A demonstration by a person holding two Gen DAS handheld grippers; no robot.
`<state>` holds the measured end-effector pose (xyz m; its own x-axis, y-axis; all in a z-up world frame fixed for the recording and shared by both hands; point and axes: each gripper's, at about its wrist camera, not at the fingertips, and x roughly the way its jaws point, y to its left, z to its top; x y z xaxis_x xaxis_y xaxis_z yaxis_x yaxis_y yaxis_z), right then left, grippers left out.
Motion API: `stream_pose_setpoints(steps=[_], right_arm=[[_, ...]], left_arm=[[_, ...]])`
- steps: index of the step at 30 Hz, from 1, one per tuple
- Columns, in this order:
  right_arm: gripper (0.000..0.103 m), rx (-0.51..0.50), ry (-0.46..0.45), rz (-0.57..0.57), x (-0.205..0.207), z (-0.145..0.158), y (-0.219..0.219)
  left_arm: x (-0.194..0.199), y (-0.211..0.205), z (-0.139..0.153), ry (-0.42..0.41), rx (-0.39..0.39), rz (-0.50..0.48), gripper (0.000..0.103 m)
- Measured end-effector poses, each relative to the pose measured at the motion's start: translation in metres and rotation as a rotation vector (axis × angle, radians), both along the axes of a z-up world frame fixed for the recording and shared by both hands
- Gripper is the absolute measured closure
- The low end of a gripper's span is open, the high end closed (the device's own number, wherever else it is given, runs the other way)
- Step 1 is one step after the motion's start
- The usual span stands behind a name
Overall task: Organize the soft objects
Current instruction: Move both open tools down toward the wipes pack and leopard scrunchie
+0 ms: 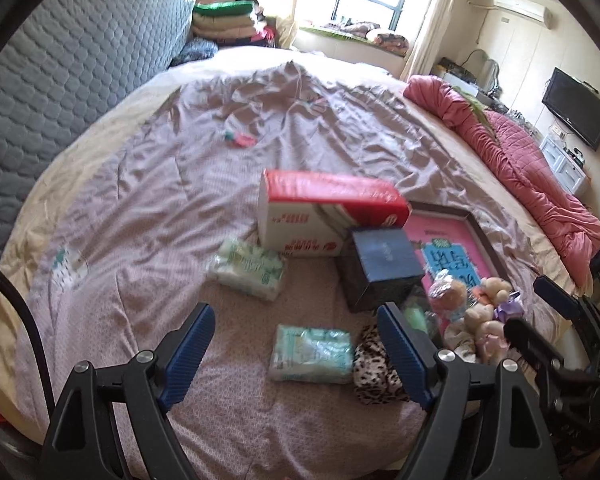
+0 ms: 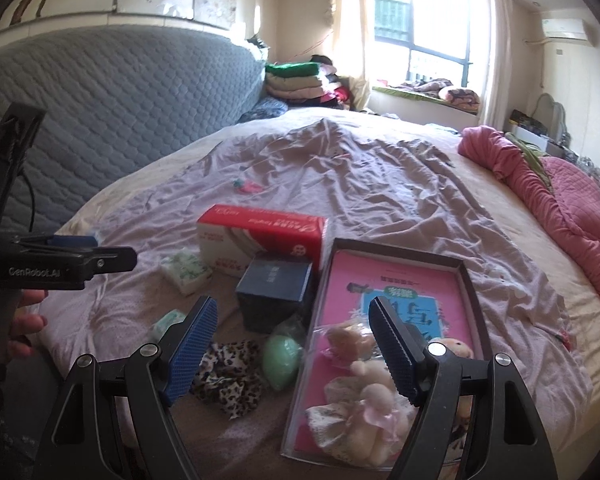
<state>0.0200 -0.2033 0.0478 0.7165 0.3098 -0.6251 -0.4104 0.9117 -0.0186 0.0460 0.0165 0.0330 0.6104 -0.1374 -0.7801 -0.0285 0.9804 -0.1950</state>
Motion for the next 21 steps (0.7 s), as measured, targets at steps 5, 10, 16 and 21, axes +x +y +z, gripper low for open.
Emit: stream_pose_setpoints(steps=[5, 10, 16, 21], right_arm=[[0.024, -0.037, 0.045, 0.055, 0.000, -0.019, 0.019], [0.024, -0.068, 0.089, 0.099, 0.003, -0.036, 0.031], [0.024, -0.119, 0.130, 0.141, 0.005, -0.057, 0.043], [0.024, -0.148, 0.166, 0.176, 0.010, -0.076, 0.052]], left_arm=[[0.004, 0.004, -0.025, 0.066, -0.021, 0.005, 0.020], [0.009, 0.010, -0.047, 0.114, -0.072, 0.001, 0.020], [0.016, 0.016, -0.071, 0.171, -0.133, 0.007, 0.020], [0.021, 0.014, -0.084, 0.198, -0.153, 0.005, 0.020]])
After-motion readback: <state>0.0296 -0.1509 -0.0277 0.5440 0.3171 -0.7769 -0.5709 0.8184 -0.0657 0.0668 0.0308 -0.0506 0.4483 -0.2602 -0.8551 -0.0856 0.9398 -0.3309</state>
